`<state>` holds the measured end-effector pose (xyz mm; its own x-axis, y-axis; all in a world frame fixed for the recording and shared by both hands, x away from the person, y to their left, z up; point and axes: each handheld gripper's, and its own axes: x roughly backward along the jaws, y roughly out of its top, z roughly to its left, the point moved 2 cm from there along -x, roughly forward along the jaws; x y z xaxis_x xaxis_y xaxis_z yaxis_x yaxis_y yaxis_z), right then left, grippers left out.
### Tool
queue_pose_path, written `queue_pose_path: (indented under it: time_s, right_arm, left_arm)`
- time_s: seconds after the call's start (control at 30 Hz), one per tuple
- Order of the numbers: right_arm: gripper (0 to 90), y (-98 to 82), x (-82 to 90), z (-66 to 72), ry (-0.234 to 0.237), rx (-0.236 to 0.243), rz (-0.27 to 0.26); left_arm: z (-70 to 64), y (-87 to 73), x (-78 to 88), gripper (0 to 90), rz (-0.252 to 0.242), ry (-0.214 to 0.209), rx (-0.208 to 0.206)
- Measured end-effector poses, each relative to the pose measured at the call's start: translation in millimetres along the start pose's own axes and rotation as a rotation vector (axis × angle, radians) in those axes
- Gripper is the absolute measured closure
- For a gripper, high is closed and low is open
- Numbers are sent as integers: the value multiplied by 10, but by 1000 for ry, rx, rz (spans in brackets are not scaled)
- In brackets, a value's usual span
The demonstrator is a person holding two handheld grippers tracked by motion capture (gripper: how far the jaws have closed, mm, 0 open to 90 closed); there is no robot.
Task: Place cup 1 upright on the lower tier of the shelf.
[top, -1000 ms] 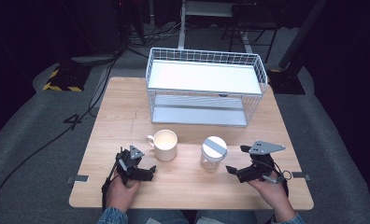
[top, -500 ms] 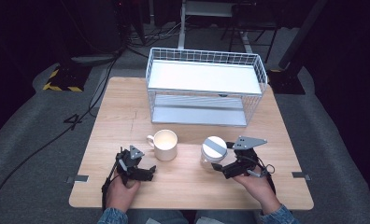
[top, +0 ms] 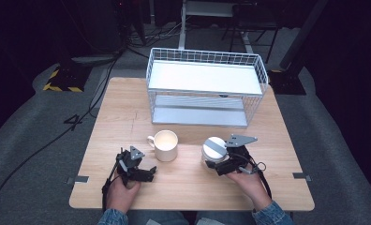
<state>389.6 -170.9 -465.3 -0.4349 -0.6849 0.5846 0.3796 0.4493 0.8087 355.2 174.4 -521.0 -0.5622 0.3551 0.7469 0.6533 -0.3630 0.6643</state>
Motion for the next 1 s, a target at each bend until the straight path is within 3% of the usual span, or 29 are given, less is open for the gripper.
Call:
queue_pose_path:
  time_s: [0.3,0.53,1.0]
  right_arm:
    - [0,19,-45,4,-22,2,2]
    - [64,15,-42,-1,-8,-2,10]
    - [75,26,-27,18,-9,8,26]
  left_arm:
    - [0,0,0,0,0,0,0]
    - [0,0,0,0,0,0,0]
    - [0,0,0,0,0,0,0]
